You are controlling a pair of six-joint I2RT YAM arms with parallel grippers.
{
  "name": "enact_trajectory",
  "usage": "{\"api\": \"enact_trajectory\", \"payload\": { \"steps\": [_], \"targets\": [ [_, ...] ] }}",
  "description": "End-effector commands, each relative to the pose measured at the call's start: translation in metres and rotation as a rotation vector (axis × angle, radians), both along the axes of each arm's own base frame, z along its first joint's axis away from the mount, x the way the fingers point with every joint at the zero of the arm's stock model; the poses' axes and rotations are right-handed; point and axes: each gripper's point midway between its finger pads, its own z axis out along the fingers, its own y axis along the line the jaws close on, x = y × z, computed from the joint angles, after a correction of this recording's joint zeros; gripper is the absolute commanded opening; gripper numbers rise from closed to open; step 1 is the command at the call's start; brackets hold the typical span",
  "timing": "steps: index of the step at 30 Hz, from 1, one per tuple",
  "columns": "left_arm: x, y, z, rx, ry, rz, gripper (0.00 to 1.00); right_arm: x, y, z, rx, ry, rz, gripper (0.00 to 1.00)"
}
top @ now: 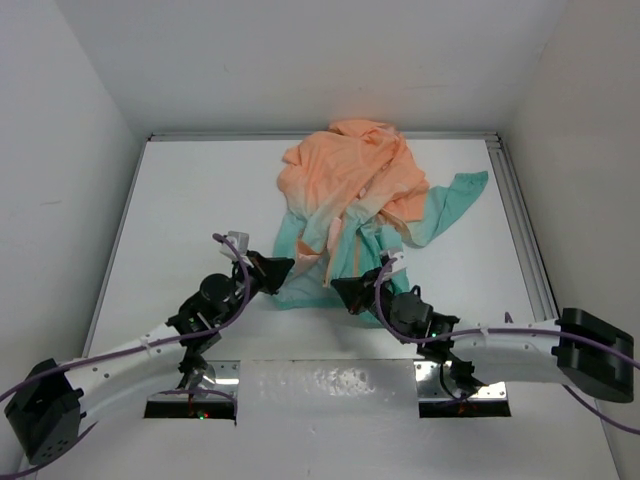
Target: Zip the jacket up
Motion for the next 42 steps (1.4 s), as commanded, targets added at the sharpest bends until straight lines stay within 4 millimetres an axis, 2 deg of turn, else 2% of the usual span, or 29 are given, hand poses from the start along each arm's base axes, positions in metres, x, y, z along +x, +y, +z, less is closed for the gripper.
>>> {"api": "enact_trajectory", "payload": {
  "steps": [1, 2, 7, 8, 16, 19, 29, 35, 42],
  "targets": [
    [-0.001, -0.011, 0.031, -0.092, -0.044, -0.039, 0.0, 0.009, -0.009, 0.054, 0.229, -0.157, -0.063, 0.0],
    [-0.001, -0.012, 0.03, -0.094, -0.044, -0.044, 0.0, 0.01, -0.008, 0.051, 0.226, -0.157, -0.065, 0.0],
    [0.0, -0.02, 0.021, -0.079, -0.02, -0.068, 0.0, 0.009, 0.021, 0.072, 0.257, -0.178, 0.009, 0.0],
    [-0.001, -0.021, 0.021, -0.08, -0.021, -0.076, 0.0, 0.009, 0.025, 0.066, 0.232, -0.169, 0.017, 0.0],
    [-0.005, -0.023, 0.027, -0.124, -0.047, -0.1, 0.0, 0.017, 0.033, 0.069, 0.227, -0.17, -0.005, 0.0],
    [-0.01, -0.028, 0.028, -0.139, -0.042, -0.135, 0.0, 0.018, 0.041, 0.062, 0.206, -0.153, 0.008, 0.0],
    [-0.016, -0.028, 0.036, -0.163, -0.063, -0.162, 0.0, 0.018, 0.039, 0.051, 0.193, -0.133, -0.002, 0.0],
    [-0.022, -0.031, 0.037, -0.17, -0.069, -0.196, 0.0, 0.028, 0.033, 0.042, 0.132, -0.122, -0.068, 0.0],
    [-0.031, -0.038, 0.043, -0.17, -0.094, -0.264, 0.0, 0.045, 0.036, 0.053, 0.076, -0.138, -0.127, 0.0]
  ]
}}
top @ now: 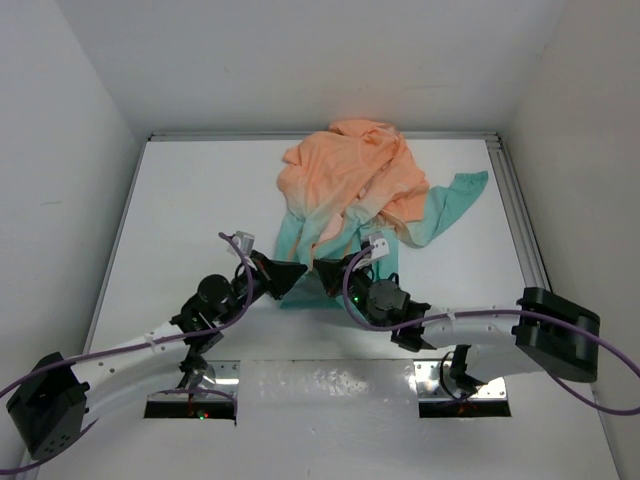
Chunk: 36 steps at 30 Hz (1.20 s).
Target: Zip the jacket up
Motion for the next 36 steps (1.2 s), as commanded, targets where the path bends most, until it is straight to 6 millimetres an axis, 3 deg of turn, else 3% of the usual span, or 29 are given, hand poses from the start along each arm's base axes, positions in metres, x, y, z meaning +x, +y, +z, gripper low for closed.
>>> {"api": "enact_trajectory", "payload": {
  "steps": [1, 5, 11, 13, 36],
  "targets": [
    [-0.006, -0.005, 0.022, -0.05, -0.068, -0.042, 0.0, 0.011, 0.006, 0.024, 0.025, -0.04, -0.031, 0.0],
    [0.0, 0.01, 0.027, -0.061, -0.082, 0.036, 0.0, 0.007, 0.005, 0.026, 0.044, -0.042, -0.011, 0.0],
    [0.004, 0.028, 0.037, -0.092, -0.104, 0.127, 0.0, -0.004, -0.006, 0.004, 0.07, -0.004, 0.014, 0.0],
    [0.006, 0.03, 0.037, -0.095, -0.103, 0.143, 0.0, -0.007, -0.008, 0.01, 0.11, -0.01, 0.027, 0.0],
    [0.0, 0.012, 0.026, -0.093, -0.075, 0.048, 0.0, -0.019, -0.006, 0.03, 0.228, -0.036, 0.096, 0.0]
  ]
}}
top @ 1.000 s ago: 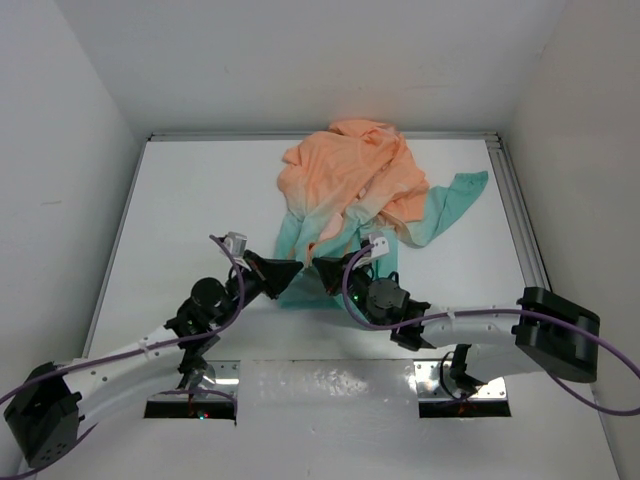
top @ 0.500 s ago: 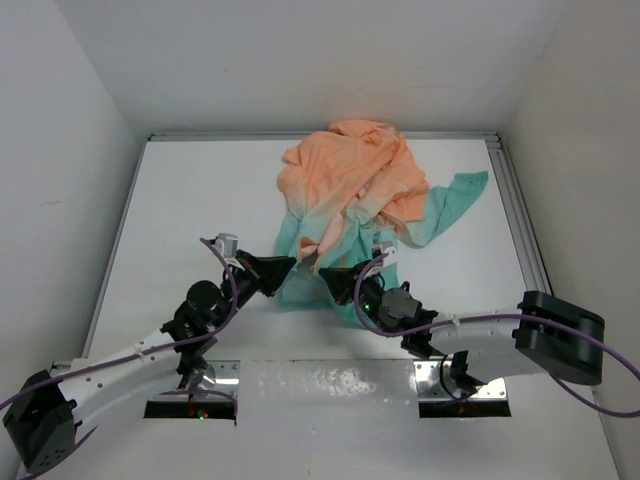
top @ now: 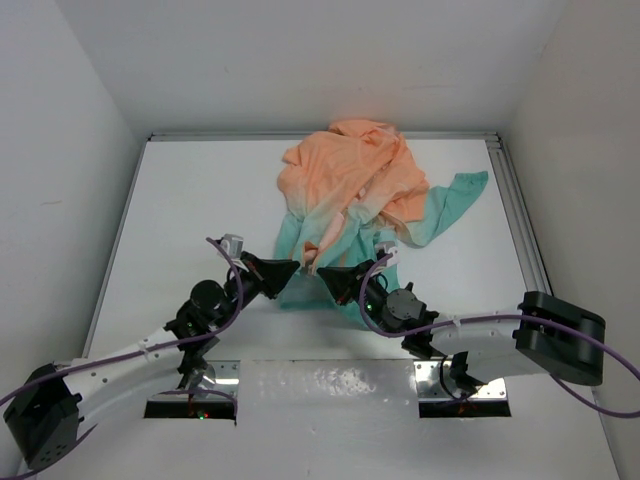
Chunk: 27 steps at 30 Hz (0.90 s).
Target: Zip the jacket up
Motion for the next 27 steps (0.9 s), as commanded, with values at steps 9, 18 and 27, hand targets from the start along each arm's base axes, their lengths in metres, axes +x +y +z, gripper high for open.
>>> {"api": "enact_trajectory", "payload": {
  "steps": [9, 18, 27],
  "targets": [
    [-0.004, -0.006, 0.017, -0.06, -0.042, -0.038, 0.0, -0.001, 0.003, 0.026, 0.093, -0.035, 0.017, 0.0],
    [-0.004, -0.007, 0.016, -0.072, -0.023, -0.039, 0.0, -0.004, 0.004, 0.03, 0.112, -0.048, 0.033, 0.0],
    [-0.006, -0.007, 0.024, -0.175, 0.033, -0.043, 0.0, -0.009, 0.001, 0.037, 0.139, -0.062, 0.053, 0.0]
  ]
}}
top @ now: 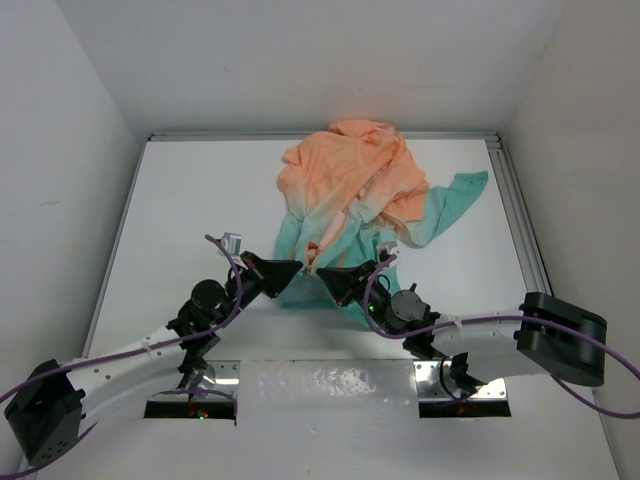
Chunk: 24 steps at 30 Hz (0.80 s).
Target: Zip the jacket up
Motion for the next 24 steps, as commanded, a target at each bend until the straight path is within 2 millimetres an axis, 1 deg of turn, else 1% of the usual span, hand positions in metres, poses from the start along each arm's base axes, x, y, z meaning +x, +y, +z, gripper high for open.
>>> {"api": "enact_trajectory", "payload": {
  "steps": [1, 5, 11, 17, 24],
  "targets": [
    [-0.005, -0.001, 0.023, -0.099, -0.027, -0.021, 0.0, -0.003, -0.001, 0.029, 0.101, -0.041, 0.017, 0.0],
    [-0.009, -0.003, 0.026, -0.115, -0.021, -0.044, 0.0, -0.003, -0.001, 0.029, 0.101, -0.047, 0.016, 0.0],
    [-0.016, -0.01, 0.029, -0.123, 0.001, -0.098, 0.0, -0.004, -0.002, 0.036, 0.115, -0.066, 0.018, 0.0],
    [-0.013, -0.008, 0.025, -0.097, 0.002, -0.08, 0.0, -0.006, -0.004, 0.038, 0.122, -0.07, 0.021, 0.0],
    [-0.011, -0.009, 0.021, -0.076, -0.004, -0.075, 0.0, -0.002, -0.004, 0.037, 0.098, -0.059, 0.001, 0.0]
  ]
}}
